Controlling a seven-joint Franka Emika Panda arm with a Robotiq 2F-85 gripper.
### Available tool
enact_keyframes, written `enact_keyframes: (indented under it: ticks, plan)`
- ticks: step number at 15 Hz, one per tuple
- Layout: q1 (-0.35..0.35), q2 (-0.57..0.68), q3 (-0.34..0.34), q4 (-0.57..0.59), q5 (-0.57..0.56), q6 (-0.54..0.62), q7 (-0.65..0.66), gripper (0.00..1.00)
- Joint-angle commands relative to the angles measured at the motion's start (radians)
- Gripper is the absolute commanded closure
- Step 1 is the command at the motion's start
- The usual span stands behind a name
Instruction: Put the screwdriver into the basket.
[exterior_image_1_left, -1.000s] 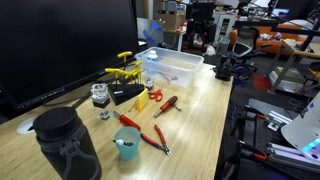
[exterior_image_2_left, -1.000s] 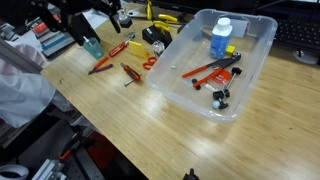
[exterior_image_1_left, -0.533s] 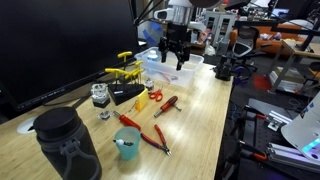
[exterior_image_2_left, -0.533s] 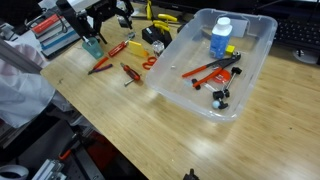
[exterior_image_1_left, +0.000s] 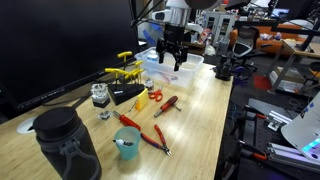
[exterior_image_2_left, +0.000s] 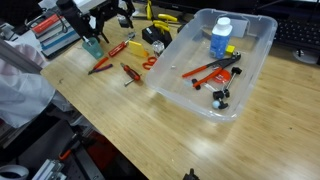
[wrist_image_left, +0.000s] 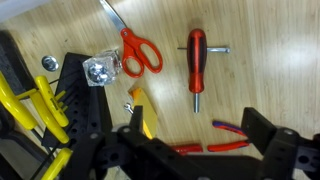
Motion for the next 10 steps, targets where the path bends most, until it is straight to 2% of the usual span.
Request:
enact_keyframes:
  ticks: [1,4,10]
  plan:
    - [-0.032,0.039,0.047,0.020,0.033,0.010,-0.039,0.00]
    - [-0.044,0.105,0.075,0.033,0.069,0.023,-0.077,0.00]
    - [-0.082,0.255,0.130,0.068,0.070,0.084,-0.135,0.00]
